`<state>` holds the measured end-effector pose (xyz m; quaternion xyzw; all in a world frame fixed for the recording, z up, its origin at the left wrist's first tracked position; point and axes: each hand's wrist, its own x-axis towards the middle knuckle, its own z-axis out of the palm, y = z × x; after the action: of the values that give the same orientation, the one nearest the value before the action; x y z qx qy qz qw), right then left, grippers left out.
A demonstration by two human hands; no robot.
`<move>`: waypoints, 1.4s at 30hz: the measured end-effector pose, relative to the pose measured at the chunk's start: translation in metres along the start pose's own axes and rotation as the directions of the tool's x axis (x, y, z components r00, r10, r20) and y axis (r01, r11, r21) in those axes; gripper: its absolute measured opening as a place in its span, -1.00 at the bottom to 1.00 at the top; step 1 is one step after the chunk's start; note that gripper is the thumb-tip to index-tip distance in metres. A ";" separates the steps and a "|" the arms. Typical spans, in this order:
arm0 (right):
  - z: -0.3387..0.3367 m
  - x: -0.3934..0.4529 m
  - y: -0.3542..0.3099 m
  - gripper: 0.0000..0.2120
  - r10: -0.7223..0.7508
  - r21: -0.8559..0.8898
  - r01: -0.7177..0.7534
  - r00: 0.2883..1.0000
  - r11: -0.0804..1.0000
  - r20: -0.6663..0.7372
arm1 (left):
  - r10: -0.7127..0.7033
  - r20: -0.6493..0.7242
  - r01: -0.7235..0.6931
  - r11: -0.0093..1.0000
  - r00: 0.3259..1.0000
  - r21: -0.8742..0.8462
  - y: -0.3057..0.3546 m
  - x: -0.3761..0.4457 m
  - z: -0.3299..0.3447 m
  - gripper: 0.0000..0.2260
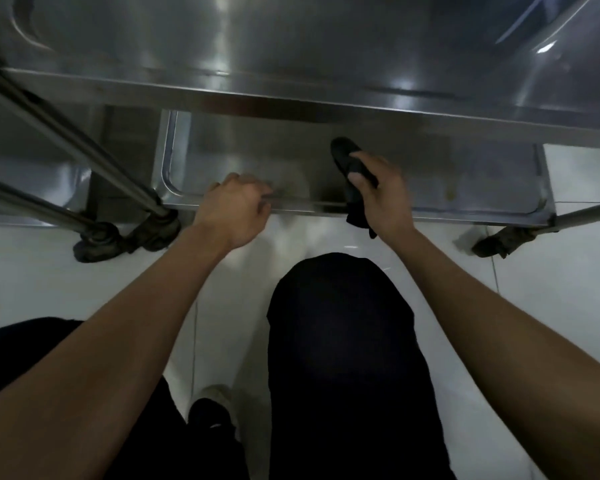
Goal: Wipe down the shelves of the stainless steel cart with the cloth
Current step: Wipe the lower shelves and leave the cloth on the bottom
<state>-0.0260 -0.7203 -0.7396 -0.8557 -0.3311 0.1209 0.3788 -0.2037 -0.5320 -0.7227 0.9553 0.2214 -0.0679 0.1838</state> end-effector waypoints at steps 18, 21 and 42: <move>0.081 0.025 0.025 -0.47 -0.022 -0.357 0.211 0.884 0.910 0.467 | -0.305 -0.124 0.308 0.951 0.944 0.009 -0.063 -0.015 0.058 -0.64; 0.097 0.033 0.018 -0.49 -0.027 -0.329 0.202 0.884 0.922 0.467 | -0.361 -0.184 0.369 0.929 0.914 0.006 -0.074 -0.020 0.058 -0.67; 0.253 0.099 -0.099 -0.46 -0.338 -0.257 0.571 0.729 0.780 0.595 | -0.349 -0.337 0.343 0.936 0.875 -0.079 -0.123 -0.037 0.080 -0.68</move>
<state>-0.1146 -0.4630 -0.8357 -0.7401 -0.6426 0.1723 0.0983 -0.2954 -0.4743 -0.8283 0.8956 0.4179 0.0708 0.1349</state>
